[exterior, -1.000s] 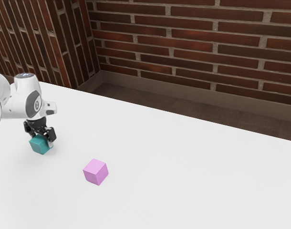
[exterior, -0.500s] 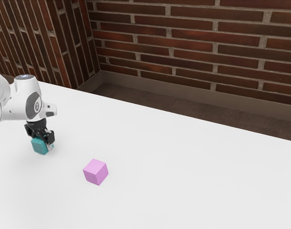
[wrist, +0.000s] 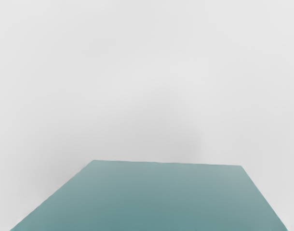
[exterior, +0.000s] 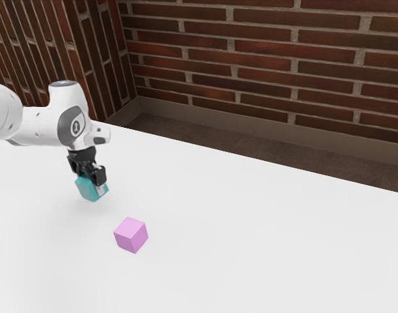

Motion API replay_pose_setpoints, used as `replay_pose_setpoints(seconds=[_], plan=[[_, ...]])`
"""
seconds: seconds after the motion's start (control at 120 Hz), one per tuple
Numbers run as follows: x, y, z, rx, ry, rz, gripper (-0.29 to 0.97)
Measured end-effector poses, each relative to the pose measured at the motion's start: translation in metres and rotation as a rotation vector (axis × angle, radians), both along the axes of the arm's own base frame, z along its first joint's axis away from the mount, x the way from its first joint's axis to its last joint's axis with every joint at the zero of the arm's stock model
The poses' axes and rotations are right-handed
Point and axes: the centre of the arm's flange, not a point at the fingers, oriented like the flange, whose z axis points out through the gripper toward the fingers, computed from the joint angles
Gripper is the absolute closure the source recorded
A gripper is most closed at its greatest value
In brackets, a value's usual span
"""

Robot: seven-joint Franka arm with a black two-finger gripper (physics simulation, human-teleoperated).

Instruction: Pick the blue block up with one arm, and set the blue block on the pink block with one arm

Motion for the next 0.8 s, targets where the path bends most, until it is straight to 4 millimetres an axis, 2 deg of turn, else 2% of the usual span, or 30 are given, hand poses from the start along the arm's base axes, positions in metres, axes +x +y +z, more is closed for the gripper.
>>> replay_pose_setpoints(seconds=[0.092,0.2,0.367,0.442,0.6,0.8], plan=[[-0.002,-0.031,0.013,-0.016,0.002,-0.026,0.28],[-0.005,-0.066,0.019,-0.032,0.025,-0.054,0.28],[-0.015,-0.106,0.030,-0.053,0.048,-0.078,0.27],[-0.017,-0.124,0.030,-0.056,0.064,-0.092,0.27],[-0.024,-0.148,0.014,-0.055,0.113,-0.103,0.27],[-0.032,-0.160,0.003,-0.052,0.148,-0.094,0.28]])
